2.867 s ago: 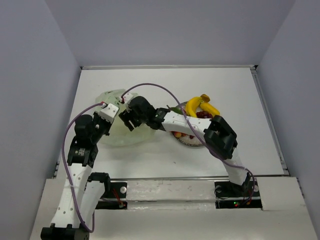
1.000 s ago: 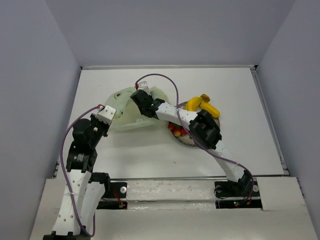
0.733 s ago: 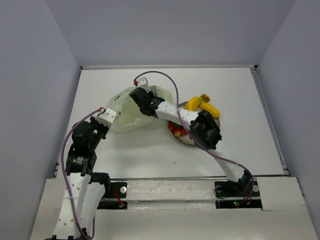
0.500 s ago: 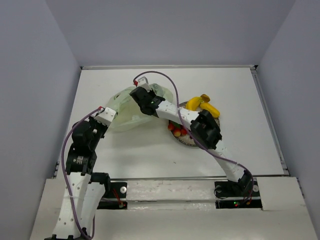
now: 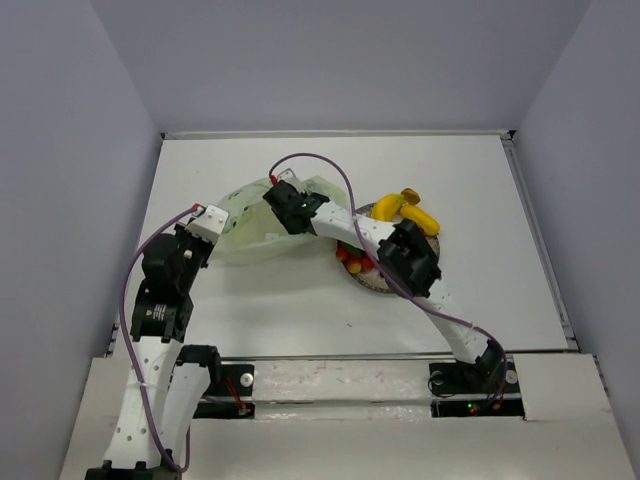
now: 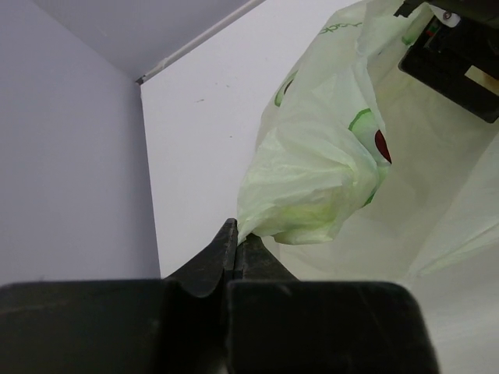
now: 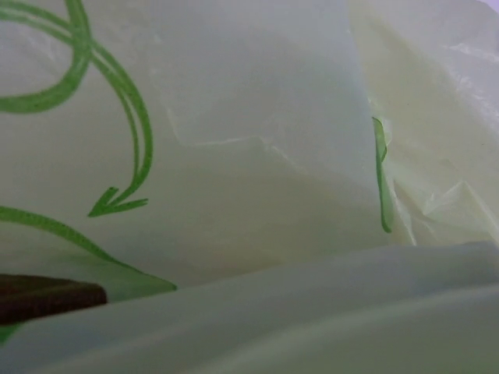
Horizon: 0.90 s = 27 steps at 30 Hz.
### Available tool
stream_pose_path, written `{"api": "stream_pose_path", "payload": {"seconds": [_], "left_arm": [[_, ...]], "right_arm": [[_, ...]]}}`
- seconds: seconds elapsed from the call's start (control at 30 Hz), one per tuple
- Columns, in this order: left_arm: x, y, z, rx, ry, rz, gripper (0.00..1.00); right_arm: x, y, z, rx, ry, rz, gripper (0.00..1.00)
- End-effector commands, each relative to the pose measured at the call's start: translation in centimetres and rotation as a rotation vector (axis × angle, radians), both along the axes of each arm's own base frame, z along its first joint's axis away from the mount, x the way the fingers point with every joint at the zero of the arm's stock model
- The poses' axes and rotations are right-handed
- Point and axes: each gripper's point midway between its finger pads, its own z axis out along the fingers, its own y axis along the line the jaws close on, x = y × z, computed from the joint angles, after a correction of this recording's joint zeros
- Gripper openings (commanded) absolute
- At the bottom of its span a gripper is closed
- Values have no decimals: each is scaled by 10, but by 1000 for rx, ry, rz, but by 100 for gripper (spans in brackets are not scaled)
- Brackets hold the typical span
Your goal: Take the fake fruits out of the plastic bag
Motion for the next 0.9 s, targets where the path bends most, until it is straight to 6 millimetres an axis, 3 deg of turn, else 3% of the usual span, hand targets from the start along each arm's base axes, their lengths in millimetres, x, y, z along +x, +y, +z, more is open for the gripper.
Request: {"api": "stream_pose_path", "payload": {"seconds": [0.0, 0.13, 0.2, 0.27, 0.57, 0.67, 0.7, 0.8, 0.83, 0.87], "left_arm": [[1, -9, 26, -49, -65, -38, 0], [1, -10, 28, -53, -74, -41, 0], [2, -10, 29, -54, -77, -40, 0], [3, -10, 29, -55, -78, -42, 0], [6, -10, 32, -47, -91, -44, 0], [6, -12, 28, -51, -83, -54, 0], [6, -13, 26, -53, -77, -56, 0], [8, -13, 20, -63, -63, -54, 0], [9, -13, 19, -67, -61, -50, 0], [11, -13, 16, -81, -50, -43, 0]], "right_arm": [[-8, -1, -18, 14, 88, -26, 87], [-27, -8, -21, 11, 169, -21, 83], [-37, -6, -21, 44, 213, -4, 71], [-44, 2, -12, 101, 241, 12, 57], [-43, 41, 59, 316, 225, 104, 33], [-41, 62, 96, 431, 180, 189, 29], [-45, 71, 122, 482, 147, 233, 29], [-52, 97, 165, 643, 93, 371, 29], [-58, 99, 197, 710, 54, 415, 28], [-66, 111, 207, 775, 48, 491, 28]]}}
